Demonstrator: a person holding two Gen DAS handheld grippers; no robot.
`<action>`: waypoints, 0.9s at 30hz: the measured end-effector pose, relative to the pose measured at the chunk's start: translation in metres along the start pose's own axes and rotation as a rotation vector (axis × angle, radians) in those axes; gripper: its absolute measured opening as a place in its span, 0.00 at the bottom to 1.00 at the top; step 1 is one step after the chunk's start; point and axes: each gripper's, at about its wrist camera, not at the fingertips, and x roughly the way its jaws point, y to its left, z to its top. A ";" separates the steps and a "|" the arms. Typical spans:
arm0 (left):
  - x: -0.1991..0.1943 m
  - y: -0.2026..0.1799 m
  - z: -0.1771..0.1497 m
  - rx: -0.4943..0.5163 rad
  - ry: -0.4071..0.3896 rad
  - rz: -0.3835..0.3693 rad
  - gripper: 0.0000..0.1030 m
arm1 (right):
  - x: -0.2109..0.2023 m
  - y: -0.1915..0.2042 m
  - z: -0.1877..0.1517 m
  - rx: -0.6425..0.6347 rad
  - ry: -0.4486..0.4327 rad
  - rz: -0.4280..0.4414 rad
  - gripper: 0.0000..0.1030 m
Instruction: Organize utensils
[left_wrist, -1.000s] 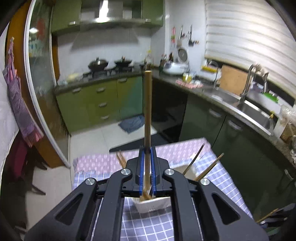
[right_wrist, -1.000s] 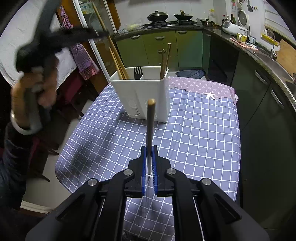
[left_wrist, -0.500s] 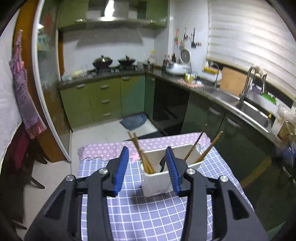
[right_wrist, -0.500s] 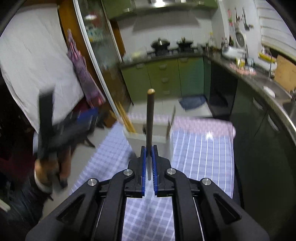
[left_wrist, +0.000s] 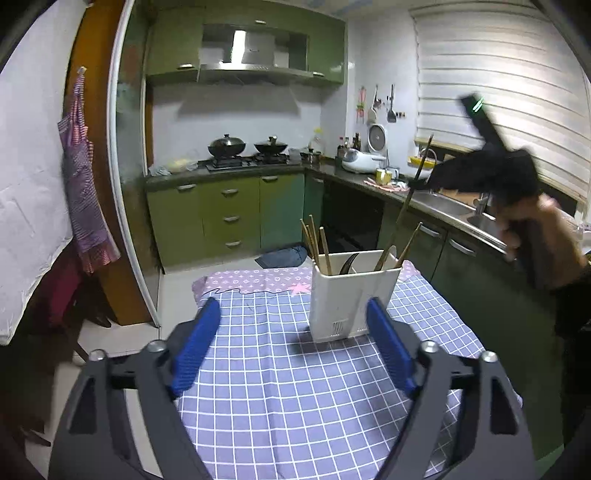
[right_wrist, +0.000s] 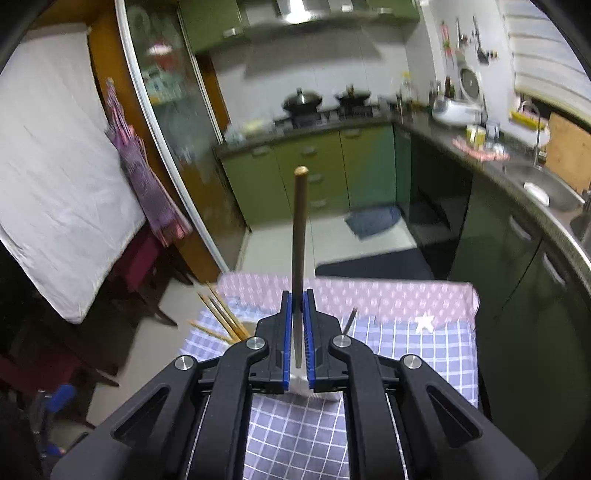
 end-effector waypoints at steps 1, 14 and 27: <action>-0.003 0.001 -0.004 -0.002 0.002 0.000 0.79 | 0.014 0.001 -0.005 -0.005 0.025 -0.010 0.07; 0.016 -0.014 -0.015 0.025 0.059 -0.048 0.85 | 0.058 0.004 -0.045 -0.045 0.091 -0.058 0.12; 0.034 -0.025 -0.041 0.009 0.098 -0.053 0.91 | -0.055 -0.003 -0.165 -0.042 -0.142 -0.117 0.56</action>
